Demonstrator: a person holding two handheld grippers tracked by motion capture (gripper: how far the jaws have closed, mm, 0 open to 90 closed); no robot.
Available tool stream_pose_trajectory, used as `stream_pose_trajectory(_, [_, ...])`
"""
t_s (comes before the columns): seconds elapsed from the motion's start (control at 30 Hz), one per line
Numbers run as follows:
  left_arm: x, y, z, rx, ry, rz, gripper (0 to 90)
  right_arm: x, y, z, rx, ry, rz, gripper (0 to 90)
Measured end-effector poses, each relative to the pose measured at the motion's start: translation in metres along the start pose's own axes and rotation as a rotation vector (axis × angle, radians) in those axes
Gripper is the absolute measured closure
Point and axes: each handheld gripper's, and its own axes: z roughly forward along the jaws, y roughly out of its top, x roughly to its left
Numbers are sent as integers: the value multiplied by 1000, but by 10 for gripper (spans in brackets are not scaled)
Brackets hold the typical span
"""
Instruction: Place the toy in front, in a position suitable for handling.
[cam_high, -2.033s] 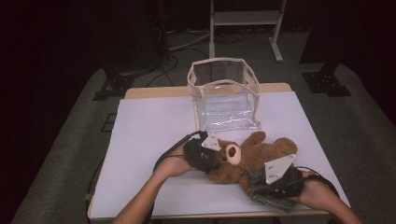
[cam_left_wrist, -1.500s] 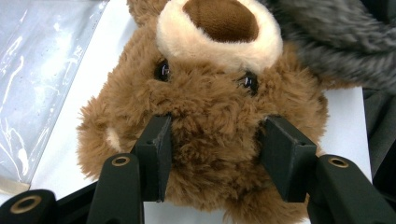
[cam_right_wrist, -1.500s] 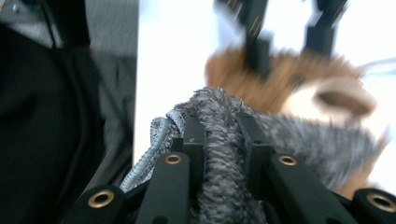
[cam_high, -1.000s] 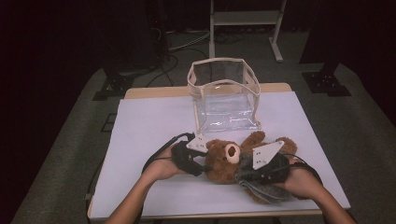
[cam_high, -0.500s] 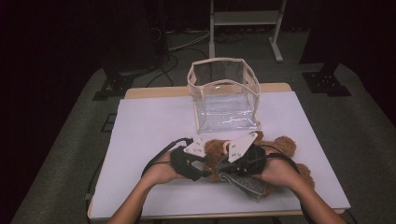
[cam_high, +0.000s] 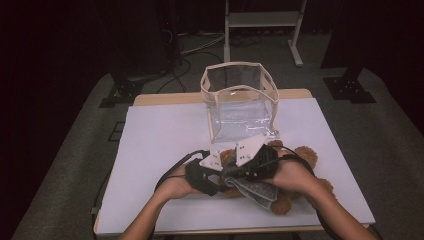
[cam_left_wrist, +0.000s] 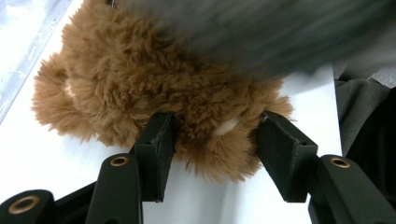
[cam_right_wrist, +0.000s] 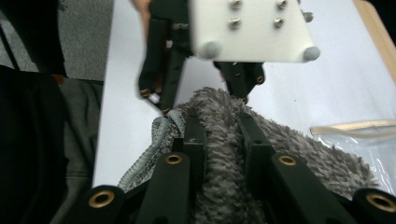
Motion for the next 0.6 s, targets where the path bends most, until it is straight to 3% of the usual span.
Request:
stream_pose_trajectory(0.13, [0, -5, -1, -3, 1, -9, 460, -11, -13, 17, 40, 23, 46, 757])
stream_pose_trajectory(0.2, [2, -7, -3, -8, 11, -14, 456, -9, -25, 18, 56, 32, 65, 757])
stream_pose_trajectory(0.33, [5, -5, -3, -19, 21, -31, 438, -1, -40, 11, 36, 44, 93, 758])
stream_pose_trajectory(0.43, [4, 1, 2, 1, 16, -12, 446, 1, -35, 8, 52, 49, 91, 757])
stream_pose_trajectory(0.5, [2, 1, 5, -7, 5, -22, 446, 1, -28, 6, 50, 45, 70, 756])
stream_pose_trajectory(0.6, [0, -3, 5, -16, -14, -30, 450, -5, -14, 6, 5, 35, 61, 756])
